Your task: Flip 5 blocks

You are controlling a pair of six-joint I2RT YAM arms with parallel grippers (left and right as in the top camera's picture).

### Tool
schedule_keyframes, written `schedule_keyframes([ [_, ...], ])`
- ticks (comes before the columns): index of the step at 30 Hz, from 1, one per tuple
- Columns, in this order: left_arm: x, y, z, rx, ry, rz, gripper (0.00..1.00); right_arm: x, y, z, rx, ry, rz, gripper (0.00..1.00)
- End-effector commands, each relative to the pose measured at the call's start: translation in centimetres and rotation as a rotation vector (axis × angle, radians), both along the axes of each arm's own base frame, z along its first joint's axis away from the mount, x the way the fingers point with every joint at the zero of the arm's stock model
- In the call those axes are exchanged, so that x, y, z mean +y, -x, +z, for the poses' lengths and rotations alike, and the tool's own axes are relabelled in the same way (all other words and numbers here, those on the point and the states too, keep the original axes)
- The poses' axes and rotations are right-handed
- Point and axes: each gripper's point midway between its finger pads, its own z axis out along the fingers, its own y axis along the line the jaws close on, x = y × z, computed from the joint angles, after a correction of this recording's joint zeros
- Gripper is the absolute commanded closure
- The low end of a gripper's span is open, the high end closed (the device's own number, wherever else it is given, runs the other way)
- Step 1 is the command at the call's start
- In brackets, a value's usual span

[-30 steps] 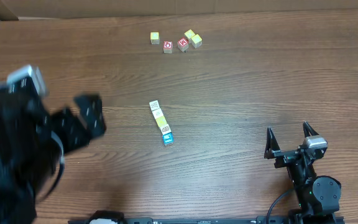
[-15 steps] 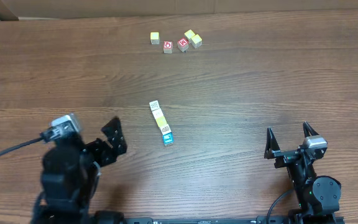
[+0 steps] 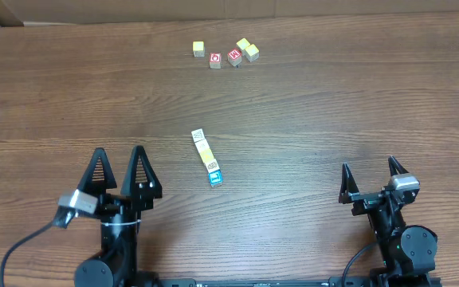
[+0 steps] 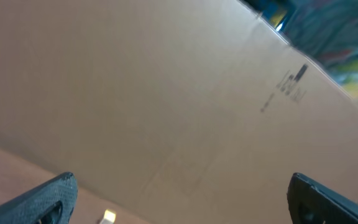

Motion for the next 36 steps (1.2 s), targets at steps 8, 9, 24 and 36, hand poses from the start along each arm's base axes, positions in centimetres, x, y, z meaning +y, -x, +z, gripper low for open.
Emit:
schedule_keyframes([
  [8, 0.3, -0.1, -4.9, 0.005, 0.02, 0.008, 0.0, -0.1, 0.0, -0.2, -0.004, 0.004, -0.003, 0.0],
  [9, 0.3, -0.3, -5.3, 0.014, 0.02, 0.011, 0.0, -0.1, 0.0, -0.2, -0.004, 0.004, -0.003, 0.0],
  [24, 1.0, -2.0, -16.4, 0.428, -0.37, 0.097, 0.01, -0.1, 0.0, -0.2, -0.004, 0.004, -0.003, 0.0],
  [36, 0.9, -2.0, -16.4, 0.428, -0.471, 0.109, 0.0, -0.1, 0.0, -0.2, -0.004, 0.004, -0.003, 0.0],
])
